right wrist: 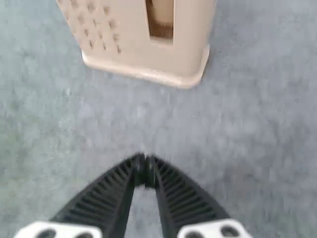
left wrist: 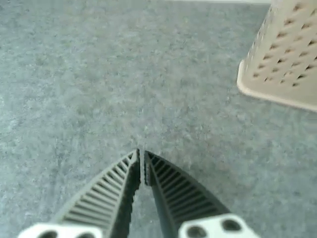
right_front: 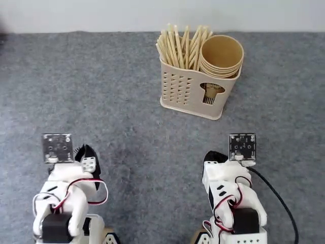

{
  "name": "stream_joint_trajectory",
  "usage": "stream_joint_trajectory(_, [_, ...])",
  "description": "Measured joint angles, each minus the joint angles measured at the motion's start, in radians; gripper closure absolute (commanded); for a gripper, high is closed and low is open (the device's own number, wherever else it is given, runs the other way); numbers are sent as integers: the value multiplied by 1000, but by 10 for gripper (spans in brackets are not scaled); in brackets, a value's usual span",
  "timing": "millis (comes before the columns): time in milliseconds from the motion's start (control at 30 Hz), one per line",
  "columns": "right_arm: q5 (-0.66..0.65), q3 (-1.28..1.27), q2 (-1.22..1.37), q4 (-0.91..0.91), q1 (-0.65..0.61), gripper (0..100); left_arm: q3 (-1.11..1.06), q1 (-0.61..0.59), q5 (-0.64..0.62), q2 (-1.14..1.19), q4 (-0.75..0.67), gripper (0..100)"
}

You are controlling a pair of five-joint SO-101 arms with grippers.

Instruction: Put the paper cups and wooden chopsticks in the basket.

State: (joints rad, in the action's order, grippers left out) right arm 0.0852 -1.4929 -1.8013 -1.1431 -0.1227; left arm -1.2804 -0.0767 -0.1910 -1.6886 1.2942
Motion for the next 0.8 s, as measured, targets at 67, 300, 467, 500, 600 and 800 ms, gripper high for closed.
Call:
stream_joint_trajectory(67, [0, -32, -2, 0, -2, 990, -72, 0, 2, -25, -12, 987])
stream_joint_trajectory(300, [0, -135, -6, 0, 8, 990, -253, 0, 6, -114, -15, 987])
stream_joint_trajectory(467, [0, -164, -6, 0, 6, 990, -304, 0, 9, -114, -15, 987])
stream_joint_trajectory(500, [0, -167, -6, 0, 6, 990, -318, 0, 9, -114, -15, 987])
stream_joint_trajectory(600, [0, -167, -6, 0, 17, 990, -361, 0, 52, -114, -15, 987])
stream_joint_trajectory(800, [0, -167, -6, -37, 103, 990, -400, 2, 153, -114, -23, 987])
